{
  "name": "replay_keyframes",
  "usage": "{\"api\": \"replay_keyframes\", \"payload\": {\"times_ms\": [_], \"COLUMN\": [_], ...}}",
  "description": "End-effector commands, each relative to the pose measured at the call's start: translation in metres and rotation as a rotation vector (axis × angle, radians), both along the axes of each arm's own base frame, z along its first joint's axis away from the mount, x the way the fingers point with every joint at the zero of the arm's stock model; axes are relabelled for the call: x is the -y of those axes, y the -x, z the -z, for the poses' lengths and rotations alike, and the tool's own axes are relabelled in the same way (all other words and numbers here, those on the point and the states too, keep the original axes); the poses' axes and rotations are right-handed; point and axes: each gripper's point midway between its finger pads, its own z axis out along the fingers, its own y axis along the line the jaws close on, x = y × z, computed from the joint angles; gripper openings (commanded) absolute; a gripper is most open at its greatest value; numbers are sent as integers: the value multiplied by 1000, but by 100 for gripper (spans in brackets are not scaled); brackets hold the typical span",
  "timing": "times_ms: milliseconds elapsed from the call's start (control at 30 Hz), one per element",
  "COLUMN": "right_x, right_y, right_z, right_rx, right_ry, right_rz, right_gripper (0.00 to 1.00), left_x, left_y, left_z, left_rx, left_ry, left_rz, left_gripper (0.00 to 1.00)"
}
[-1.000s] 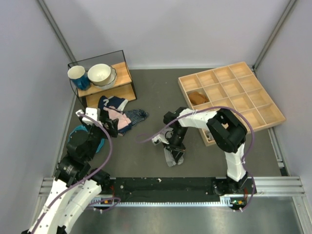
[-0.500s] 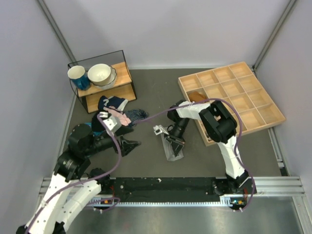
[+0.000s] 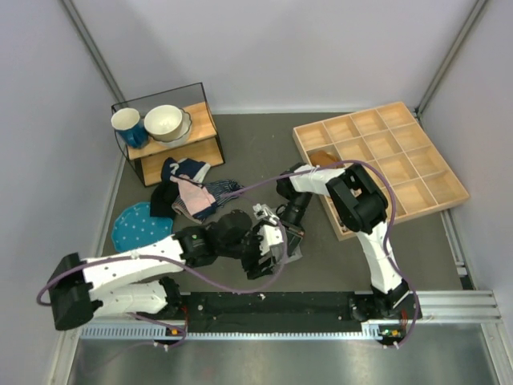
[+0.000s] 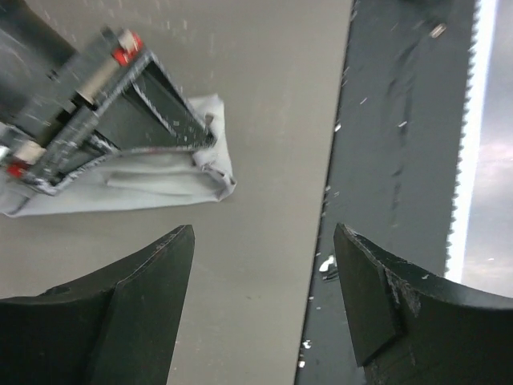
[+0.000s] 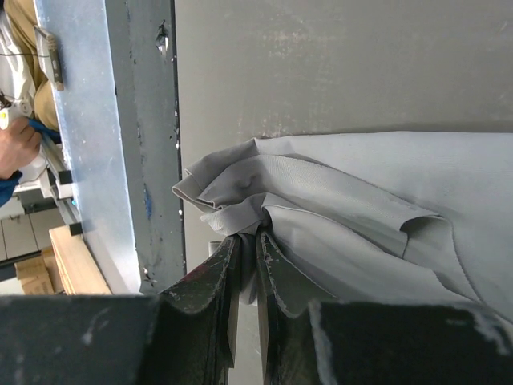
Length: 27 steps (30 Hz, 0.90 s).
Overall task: Roll the underwear
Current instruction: Roll the underwear to the center of the board.
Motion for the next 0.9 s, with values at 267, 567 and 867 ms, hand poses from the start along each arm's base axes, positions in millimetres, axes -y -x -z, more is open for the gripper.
{"api": "replay_keyframes", "payload": {"times_ms": [267,567,867], "right_x": [-5,-5,-4], "right_y": [-1,-1,0], "right_z": [-6,-5,-5], "right_rx": [-32,-37,-41], "right_ry": [-24,-23,-20], "right_rz": [7,7,7], "right_gripper": [13,13,13], "left_x": [45,54,59], "left_y": [-54,-57,-57], "left_z": [56,99,115], "left_rx": [350,347,318], "left_ry": [-112,-236,-284], "left_rz": [16,58,60], "left_gripper": [75,73,54]}}
